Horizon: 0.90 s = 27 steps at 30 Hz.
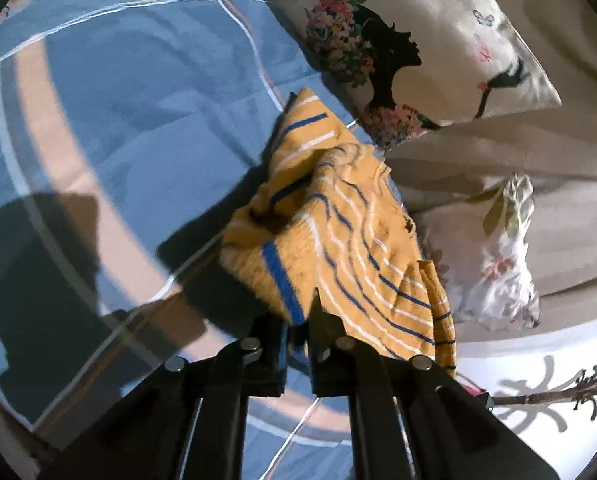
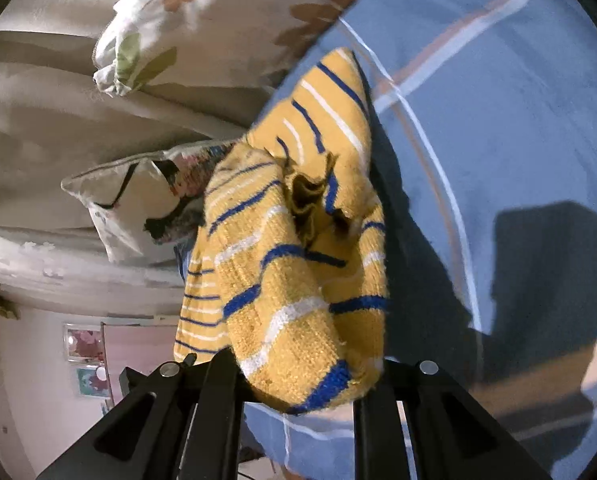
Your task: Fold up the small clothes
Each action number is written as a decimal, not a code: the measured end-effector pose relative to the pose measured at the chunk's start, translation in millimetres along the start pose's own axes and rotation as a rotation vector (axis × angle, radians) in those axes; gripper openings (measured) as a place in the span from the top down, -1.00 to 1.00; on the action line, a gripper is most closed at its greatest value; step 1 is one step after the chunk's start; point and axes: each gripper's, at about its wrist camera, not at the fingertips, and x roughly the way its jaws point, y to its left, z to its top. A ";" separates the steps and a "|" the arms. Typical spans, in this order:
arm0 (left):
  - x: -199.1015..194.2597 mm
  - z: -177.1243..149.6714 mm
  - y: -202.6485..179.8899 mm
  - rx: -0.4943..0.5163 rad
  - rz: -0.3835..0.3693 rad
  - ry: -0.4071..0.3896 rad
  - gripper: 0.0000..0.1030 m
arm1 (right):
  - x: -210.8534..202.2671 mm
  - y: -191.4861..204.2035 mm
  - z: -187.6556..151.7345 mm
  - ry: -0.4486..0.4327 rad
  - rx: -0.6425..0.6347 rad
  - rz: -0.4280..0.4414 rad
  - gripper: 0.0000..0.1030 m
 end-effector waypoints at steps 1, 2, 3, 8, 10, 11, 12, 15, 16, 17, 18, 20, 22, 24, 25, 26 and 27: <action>-4.9 -6.0 3.7 0.009 0.009 -0.005 0.86 | -2.0 -5.2 -5.9 0.011 0.002 0.003 0.74; -9.0 -11.4 8.1 0.016 0.027 -0.011 0.86 | -1.5 -9.0 -10.7 0.027 -0.010 0.007 0.72; -11.4 -14.0 12.0 0.020 0.038 -0.014 0.86 | -0.6 -11.1 -13.8 0.036 -0.024 -0.004 0.64; -43.4 -23.5 20.8 0.082 0.110 -0.077 0.87 | -26.3 -13.2 -17.6 -0.037 -0.070 -0.082 0.15; -56.3 -24.8 13.7 0.141 0.153 -0.109 0.86 | -45.9 -2.2 -16.7 -0.087 -0.132 -0.131 0.14; -61.1 -24.3 7.4 0.174 0.173 -0.123 0.86 | -55.4 5.2 -16.0 -0.114 -0.184 -0.167 0.14; -64.0 -23.6 -1.5 0.217 0.187 -0.128 0.86 | -61.1 14.1 -15.1 -0.133 -0.233 -0.194 0.14; -53.4 -20.7 -37.0 0.342 0.193 -0.108 0.79 | -60.8 46.3 -10.9 -0.148 -0.384 -0.244 0.14; -44.7 -20.4 -51.2 0.380 0.182 -0.091 0.74 | -57.1 51.8 -11.7 -0.143 -0.411 -0.251 0.14; -30.9 -20.4 -70.2 0.422 0.153 -0.057 0.68 | -52.9 54.5 -14.5 -0.127 -0.447 -0.257 0.14; -17.5 -21.0 -86.5 0.449 0.119 -0.024 0.65 | -46.9 58.0 -18.9 -0.112 -0.475 -0.257 0.14; 12.1 -25.0 -119.4 0.512 0.042 0.050 0.63 | -29.4 63.5 -30.1 -0.075 -0.525 -0.251 0.14; 42.1 -28.4 -146.4 0.550 -0.003 0.111 0.56 | -12.3 64.8 -39.3 -0.032 -0.560 -0.224 0.30; 84.8 -31.4 -174.8 0.574 -0.051 0.195 0.44 | 3.6 63.3 -42.7 -0.007 -0.582 -0.228 0.36; 104.3 -31.9 -184.3 0.576 -0.053 0.228 0.44 | 8.6 62.2 -42.2 -0.014 -0.588 -0.251 0.36; 124.6 -32.7 -193.6 0.570 -0.053 0.261 0.43 | 13.3 59.6 -39.3 -0.027 -0.585 -0.289 0.36; 148.6 -33.2 -202.7 0.565 -0.070 0.308 0.37 | 16.4 56.1 -35.5 -0.040 -0.574 -0.322 0.36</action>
